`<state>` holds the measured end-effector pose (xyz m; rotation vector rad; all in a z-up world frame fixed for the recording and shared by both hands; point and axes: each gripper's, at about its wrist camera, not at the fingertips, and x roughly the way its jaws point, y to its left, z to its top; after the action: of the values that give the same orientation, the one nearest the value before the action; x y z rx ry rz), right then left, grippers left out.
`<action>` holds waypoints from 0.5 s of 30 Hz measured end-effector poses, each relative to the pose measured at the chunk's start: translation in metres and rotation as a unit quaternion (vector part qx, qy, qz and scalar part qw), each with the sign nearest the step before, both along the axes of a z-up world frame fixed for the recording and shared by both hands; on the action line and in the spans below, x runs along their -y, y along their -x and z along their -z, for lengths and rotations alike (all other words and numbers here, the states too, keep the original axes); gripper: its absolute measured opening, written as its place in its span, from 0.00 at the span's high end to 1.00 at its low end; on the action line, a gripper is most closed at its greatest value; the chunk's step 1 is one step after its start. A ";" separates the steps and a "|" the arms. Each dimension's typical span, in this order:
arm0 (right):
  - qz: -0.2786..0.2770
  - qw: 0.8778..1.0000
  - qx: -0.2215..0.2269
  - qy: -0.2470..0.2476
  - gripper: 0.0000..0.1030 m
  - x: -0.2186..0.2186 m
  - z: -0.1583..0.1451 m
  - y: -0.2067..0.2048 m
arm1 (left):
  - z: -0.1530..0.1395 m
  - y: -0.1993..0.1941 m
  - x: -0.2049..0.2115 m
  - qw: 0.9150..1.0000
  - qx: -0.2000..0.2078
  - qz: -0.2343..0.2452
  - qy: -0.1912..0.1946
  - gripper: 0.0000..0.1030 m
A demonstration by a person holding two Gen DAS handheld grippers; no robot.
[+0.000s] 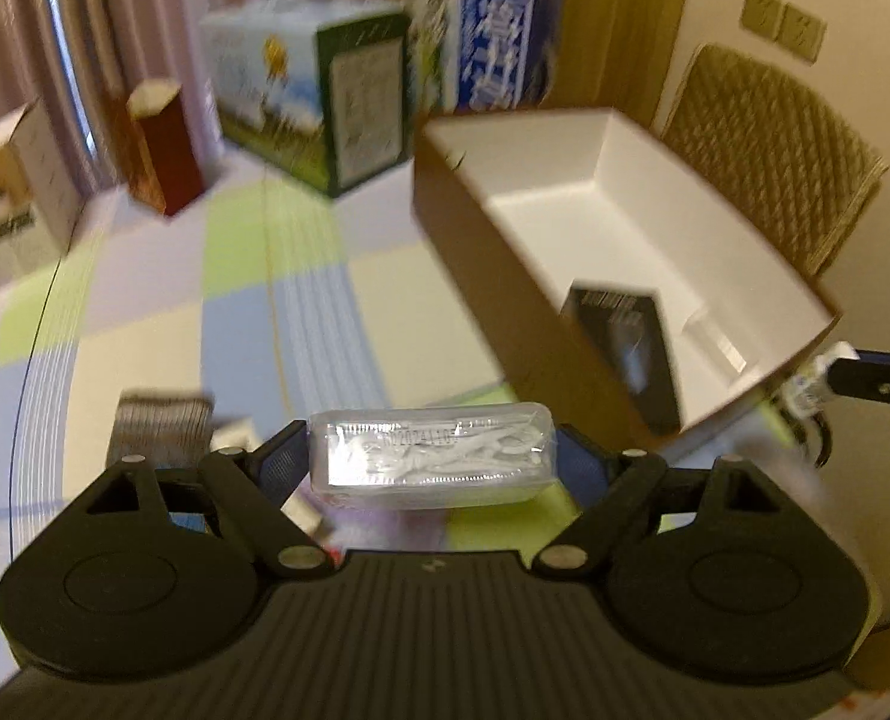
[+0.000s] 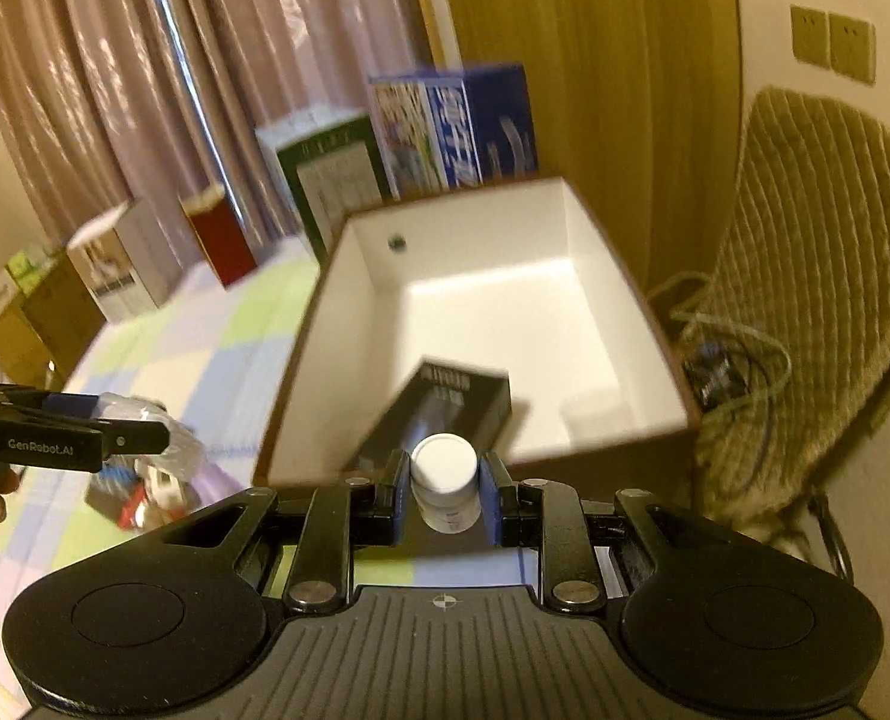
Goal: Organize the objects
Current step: 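Grasp the clear swab box with the left tool while the right tool lifts the white bottle, then lower the swab box into the cardboard box with the left tool while the right tool drops the bottle in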
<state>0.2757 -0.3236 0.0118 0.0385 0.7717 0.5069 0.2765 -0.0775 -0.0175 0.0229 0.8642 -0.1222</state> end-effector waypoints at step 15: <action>0.000 0.999 0.046 -0.009 0.79 0.004 -0.003 -0.101 | -0.032 -0.094 0.088 0.998 0.045 0.048 0.009 0.19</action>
<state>0.3764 -0.3271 0.0148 0.0324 0.6762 0.5118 0.3702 -0.1659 0.0145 0.0528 0.7720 -0.2183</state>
